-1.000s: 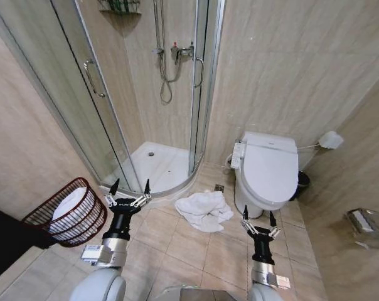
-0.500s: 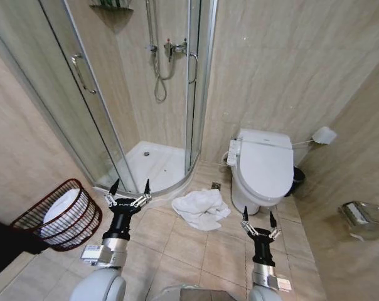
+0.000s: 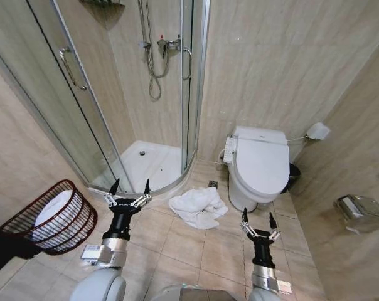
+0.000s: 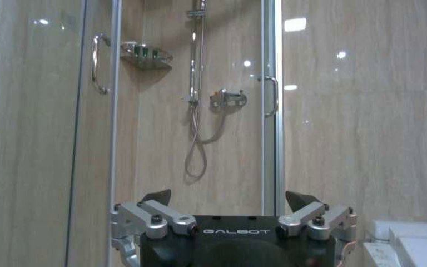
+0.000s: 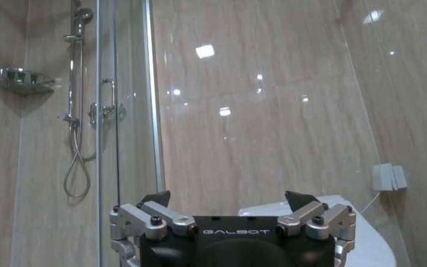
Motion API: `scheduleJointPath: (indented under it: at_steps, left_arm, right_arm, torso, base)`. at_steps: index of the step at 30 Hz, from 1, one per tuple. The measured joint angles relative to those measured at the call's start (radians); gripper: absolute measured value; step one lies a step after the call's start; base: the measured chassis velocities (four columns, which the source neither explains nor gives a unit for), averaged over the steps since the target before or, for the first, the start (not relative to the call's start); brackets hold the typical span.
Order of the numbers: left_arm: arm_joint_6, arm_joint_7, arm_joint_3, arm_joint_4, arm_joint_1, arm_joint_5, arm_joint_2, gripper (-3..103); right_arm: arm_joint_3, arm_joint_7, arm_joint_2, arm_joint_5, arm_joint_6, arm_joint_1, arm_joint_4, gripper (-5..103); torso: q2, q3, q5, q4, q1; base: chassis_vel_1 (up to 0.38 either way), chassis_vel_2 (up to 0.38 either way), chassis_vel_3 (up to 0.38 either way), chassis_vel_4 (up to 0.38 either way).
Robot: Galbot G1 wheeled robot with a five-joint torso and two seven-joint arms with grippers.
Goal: Discard the used towel into the hamper.
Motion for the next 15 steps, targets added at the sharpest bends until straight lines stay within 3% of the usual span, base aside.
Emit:
scheduleJointPath:
  at_steps: [15]
  left_arm:
    - [0.0, 0.0, 0.0, 0.0, 0.0, 0.0, 0.0, 100]
  right_arm:
    - [-0.012, 0.0, 0.008, 0.001, -0.004, -0.003, 0.003, 100]
  torso:
    - [-0.059, -0.034, 0.0, 0.0, -0.025]
  base:
    - [0.0, 0.0, 0.0, 0.0]
